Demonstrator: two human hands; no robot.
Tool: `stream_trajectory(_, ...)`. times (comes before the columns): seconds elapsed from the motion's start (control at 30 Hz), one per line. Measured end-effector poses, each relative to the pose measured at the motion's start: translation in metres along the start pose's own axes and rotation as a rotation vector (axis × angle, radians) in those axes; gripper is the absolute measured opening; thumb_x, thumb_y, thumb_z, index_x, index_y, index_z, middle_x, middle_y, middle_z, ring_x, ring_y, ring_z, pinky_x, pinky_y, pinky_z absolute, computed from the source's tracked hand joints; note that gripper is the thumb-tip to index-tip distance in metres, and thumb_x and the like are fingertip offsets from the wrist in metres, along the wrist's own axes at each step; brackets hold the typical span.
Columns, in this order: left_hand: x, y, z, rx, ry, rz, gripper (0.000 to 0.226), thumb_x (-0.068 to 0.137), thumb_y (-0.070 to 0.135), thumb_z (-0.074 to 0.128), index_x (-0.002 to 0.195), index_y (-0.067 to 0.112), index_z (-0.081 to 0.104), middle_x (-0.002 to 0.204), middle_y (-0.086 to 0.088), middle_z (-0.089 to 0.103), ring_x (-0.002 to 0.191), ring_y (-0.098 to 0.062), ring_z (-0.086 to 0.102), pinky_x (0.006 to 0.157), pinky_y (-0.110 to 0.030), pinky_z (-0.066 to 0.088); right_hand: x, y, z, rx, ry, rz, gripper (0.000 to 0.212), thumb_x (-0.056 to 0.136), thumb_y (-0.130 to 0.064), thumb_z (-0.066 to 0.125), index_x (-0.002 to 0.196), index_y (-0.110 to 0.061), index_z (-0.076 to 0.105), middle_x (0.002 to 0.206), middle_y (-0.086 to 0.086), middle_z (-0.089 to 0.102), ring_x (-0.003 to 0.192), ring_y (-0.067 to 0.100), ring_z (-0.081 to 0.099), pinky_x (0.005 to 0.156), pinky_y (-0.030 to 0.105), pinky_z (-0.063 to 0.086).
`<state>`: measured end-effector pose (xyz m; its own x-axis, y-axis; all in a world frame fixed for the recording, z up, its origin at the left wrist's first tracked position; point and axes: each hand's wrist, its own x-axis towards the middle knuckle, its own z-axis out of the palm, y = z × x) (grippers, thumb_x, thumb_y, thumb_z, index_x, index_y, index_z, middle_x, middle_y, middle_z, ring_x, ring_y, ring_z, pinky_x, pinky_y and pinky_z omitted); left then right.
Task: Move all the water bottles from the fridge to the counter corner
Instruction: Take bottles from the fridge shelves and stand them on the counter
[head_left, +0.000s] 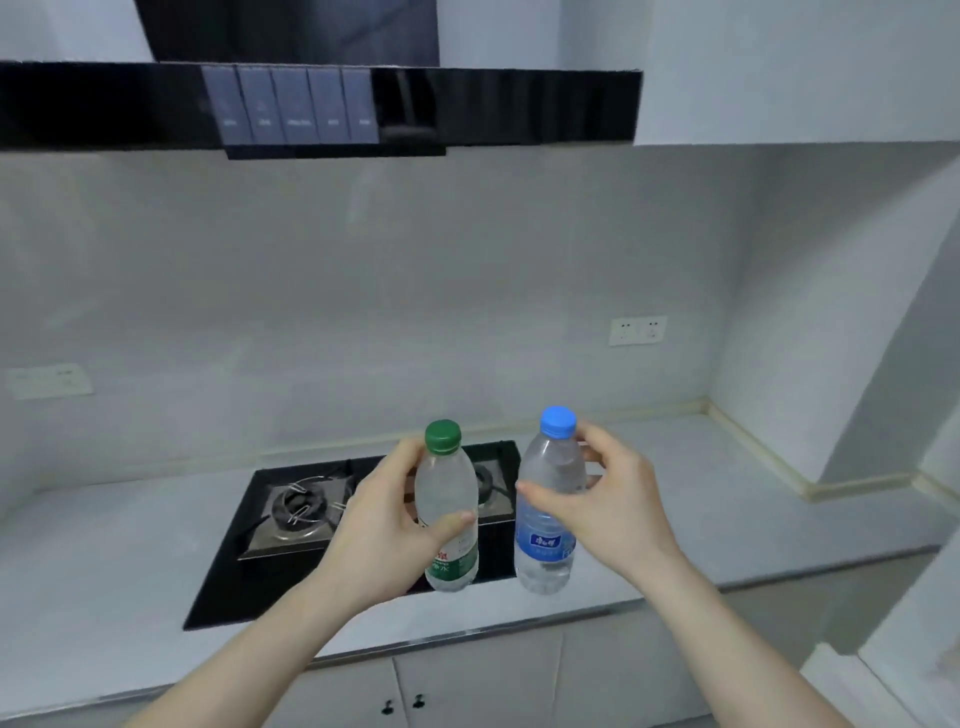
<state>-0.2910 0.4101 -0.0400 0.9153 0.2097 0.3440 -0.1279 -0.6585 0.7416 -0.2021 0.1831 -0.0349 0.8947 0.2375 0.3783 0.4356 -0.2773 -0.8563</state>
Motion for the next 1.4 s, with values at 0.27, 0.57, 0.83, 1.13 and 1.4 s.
stream_trajectory(0.27, -0.051, -0.087, -0.13, 0.017, 0.154, -0.112, 0.059, 0.076, 0.03, 0.087, 0.12, 0.048, 0.052, 0.114, 0.024, 0.065, 0.103, -0.005, 0.067, 0.085, -0.038, 0.06, -0.009, -0.062, 0.15, 0.073, -0.182, -0.078, 0.05, 0.067, -0.035, 0.096, 0.106, -0.047, 0.067, 0.103, -0.022, 0.074, 0.097, 0.004, 0.071, 0.086, 0.04, 0.062)
stream_trajectory(0.57, -0.127, -0.158, -0.247, 0.095, 0.364, -0.265, 0.063, 0.077, 0.032, 0.087, 0.122, 0.052, 0.049, 0.117, 0.033, 0.055, 0.105, 0.001, 0.061, 0.088, -0.03, 0.058, -0.024, -0.13, 0.305, 0.132, -0.429, -0.19, 0.051, 0.07, -0.038, 0.095, 0.108, -0.049, 0.062, 0.108, -0.029, 0.07, 0.101, -0.005, 0.066, 0.086, 0.031, 0.061)
stream_trajectory(0.83, -0.187, -0.21, -0.331, 0.143, 0.565, -0.441, 0.061, 0.076, 0.036, 0.086, 0.122, 0.052, 0.049, 0.119, 0.026, 0.059, 0.107, -0.002, 0.063, 0.088, -0.035, 0.06, -0.027, -0.182, 0.434, 0.21, -0.659, -0.278, 0.048, 0.069, -0.036, 0.094, 0.104, -0.051, 0.065, 0.105, -0.024, 0.071, 0.099, 0.004, 0.069, 0.087, 0.042, 0.061)
stream_trajectory(1.13, -0.211, -0.292, -0.411, 0.23, 0.712, -0.624, 0.057, 0.077, 0.035, 0.087, 0.119, 0.048, 0.05, 0.117, 0.024, 0.063, 0.108, -0.003, 0.063, 0.089, -0.037, 0.06, -0.013, -0.207, 0.594, 0.349, -0.867, -0.324, 0.052, 0.068, -0.033, 0.097, 0.102, -0.059, 0.065, 0.103, -0.021, 0.072, 0.098, 0.008, 0.071, 0.083, 0.039, 0.064)
stream_trajectory(1.4, -0.189, -0.365, -0.479, 0.322, 0.749, -0.762, 0.053, 0.075, 0.039, 0.088, 0.111, 0.047, 0.049, 0.115, 0.026, 0.062, 0.107, -0.006, 0.064, 0.088, -0.036, 0.061, 0.023, -0.217, 0.715, 0.4, -0.994, -0.312, 0.05, 0.07, -0.033, 0.096, 0.105, -0.052, 0.066, 0.104, -0.021, 0.071, 0.098, 0.009, 0.07, 0.083, 0.04, 0.063)
